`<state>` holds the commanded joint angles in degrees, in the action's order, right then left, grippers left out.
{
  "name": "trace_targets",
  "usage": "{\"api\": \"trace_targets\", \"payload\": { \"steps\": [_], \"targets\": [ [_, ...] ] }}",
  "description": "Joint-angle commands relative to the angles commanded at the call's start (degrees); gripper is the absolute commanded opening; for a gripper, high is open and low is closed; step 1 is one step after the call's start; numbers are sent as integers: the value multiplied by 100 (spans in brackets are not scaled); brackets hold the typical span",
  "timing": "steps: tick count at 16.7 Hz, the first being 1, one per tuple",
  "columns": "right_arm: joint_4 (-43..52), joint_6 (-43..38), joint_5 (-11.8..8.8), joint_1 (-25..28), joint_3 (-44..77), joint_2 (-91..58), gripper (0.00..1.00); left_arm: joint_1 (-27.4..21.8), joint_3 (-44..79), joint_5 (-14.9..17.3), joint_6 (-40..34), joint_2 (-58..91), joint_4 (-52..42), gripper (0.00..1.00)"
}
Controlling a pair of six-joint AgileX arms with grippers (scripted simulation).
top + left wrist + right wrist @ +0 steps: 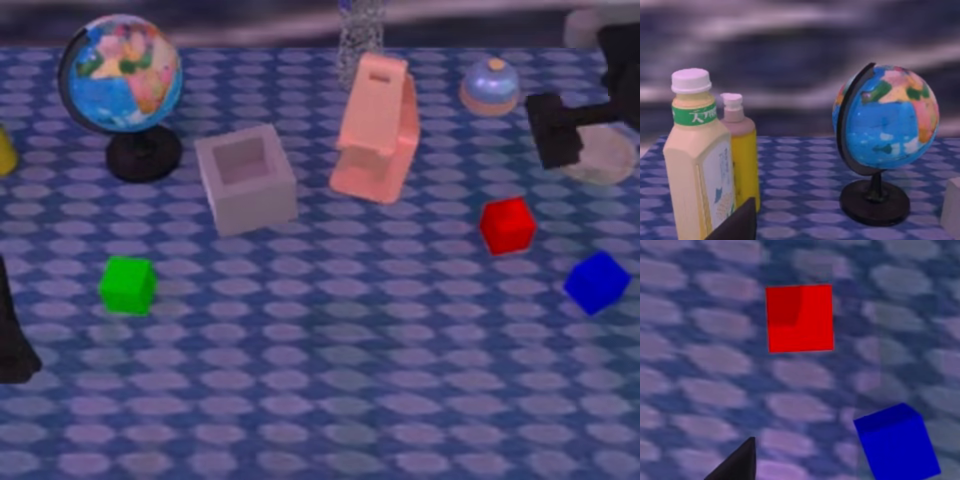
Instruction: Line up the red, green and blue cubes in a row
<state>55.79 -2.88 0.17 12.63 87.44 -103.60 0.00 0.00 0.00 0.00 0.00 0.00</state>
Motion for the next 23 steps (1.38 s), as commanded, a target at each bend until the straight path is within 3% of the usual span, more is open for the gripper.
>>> {"api": "trace_targets", "payload": {
  "steps": [5,9,17,23],
  "targets": [
    [1146,-70,4,269,1946,-2100,100,0,0,0,0,0,0,100],
    [1596,-102,10,381,2842,-2990,100,0,0,0,0,0,0,100],
    [1547,-94,10,375,2851,-3122,100,0,0,0,0,0,0,100],
    [215,-113,15,397,1975,-3507,100,0,0,0,0,0,0,100]
  ]
}}
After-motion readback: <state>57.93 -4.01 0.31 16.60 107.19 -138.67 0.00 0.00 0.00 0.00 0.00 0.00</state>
